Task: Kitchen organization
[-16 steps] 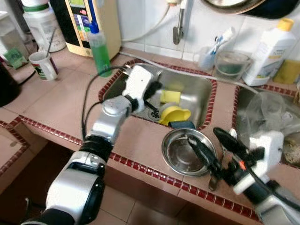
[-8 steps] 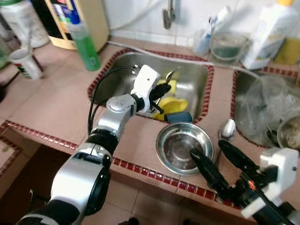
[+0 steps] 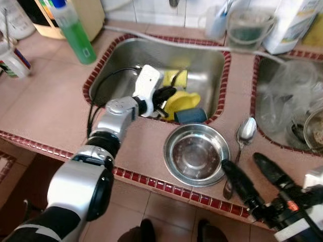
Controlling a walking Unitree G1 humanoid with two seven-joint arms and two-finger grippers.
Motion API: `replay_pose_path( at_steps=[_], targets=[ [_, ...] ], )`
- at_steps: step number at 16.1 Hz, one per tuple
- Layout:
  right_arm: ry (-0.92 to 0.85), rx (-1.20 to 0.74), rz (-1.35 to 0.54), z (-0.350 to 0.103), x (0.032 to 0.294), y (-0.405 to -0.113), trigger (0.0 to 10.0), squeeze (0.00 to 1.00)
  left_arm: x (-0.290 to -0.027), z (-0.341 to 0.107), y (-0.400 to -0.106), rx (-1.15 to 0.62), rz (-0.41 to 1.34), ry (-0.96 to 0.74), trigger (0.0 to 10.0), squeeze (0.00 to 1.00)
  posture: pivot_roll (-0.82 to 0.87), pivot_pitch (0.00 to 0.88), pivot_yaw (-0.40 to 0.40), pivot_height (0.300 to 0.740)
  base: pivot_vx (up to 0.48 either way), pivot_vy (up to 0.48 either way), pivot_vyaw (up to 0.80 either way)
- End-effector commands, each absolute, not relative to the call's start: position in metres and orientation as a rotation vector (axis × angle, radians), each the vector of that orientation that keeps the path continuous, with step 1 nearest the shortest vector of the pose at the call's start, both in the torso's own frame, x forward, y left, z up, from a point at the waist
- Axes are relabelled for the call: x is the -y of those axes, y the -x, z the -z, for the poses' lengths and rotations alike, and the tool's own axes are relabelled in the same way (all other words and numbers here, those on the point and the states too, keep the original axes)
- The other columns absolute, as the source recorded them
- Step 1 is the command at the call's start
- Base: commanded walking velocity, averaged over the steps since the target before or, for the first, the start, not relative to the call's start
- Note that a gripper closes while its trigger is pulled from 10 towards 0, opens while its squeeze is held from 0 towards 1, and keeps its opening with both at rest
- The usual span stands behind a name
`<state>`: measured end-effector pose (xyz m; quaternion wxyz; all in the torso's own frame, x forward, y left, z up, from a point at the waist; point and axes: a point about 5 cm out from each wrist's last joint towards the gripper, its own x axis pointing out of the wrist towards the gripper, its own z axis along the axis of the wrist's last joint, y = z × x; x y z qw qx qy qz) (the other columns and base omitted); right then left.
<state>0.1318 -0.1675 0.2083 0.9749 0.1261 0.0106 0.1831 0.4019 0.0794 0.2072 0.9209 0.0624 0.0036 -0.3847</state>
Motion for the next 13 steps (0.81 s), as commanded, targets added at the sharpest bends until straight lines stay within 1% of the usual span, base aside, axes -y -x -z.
replay_pose_path(
  at_steps=[1,3,5,7,8,13],
  targets=[
    [-0.222,-0.017,-0.334,-0.214,0.171,-0.13,10.0,0.0,-0.086,-0.213,-0.404,-0.004,0.782,-0.108,10.0,0.0,-0.46,0.317,0.138,0.74,0.0,0.0,0.0],
    [-0.181,0.002,-0.321,-0.221,0.176,-0.132,10.0,0.0,-0.092,-0.213,-0.406,-0.019,0.76,-0.073,10.0,0.0,-0.46,0.321,0.131,0.74,0.0,0.0,0.0],
    [-0.185,0.013,-0.329,-0.227,0.178,-0.134,10.0,0.0,-0.095,-0.212,-0.407,-0.028,0.748,-0.061,10.0,0.0,-0.46,0.325,0.126,0.74,0.0,0.0,0.0],
    [-0.207,0.021,-0.396,-0.232,0.174,-0.134,10.0,0.0,-0.097,-0.211,-0.407,-0.045,0.75,-0.044,10.0,0.0,-0.46,0.332,0.121,0.74,0.0,0.0,0.0],
    [-0.239,0.028,-0.463,-0.236,0.171,-0.132,10.0,0.0,-0.099,-0.211,-0.407,-0.05,0.744,-0.037,10.0,0.0,-0.46,0.339,0.119,0.74,0.0,0.0,0.0],
    [-0.23,0.002,-0.467,-0.24,0.175,-0.132,10.0,0.0,-0.11,-0.21,-0.409,-0.076,0.698,0.001,10.0,0.0,-0.46,0.348,0.118,0.74,0.0,0.0,0.0]
  ],
)
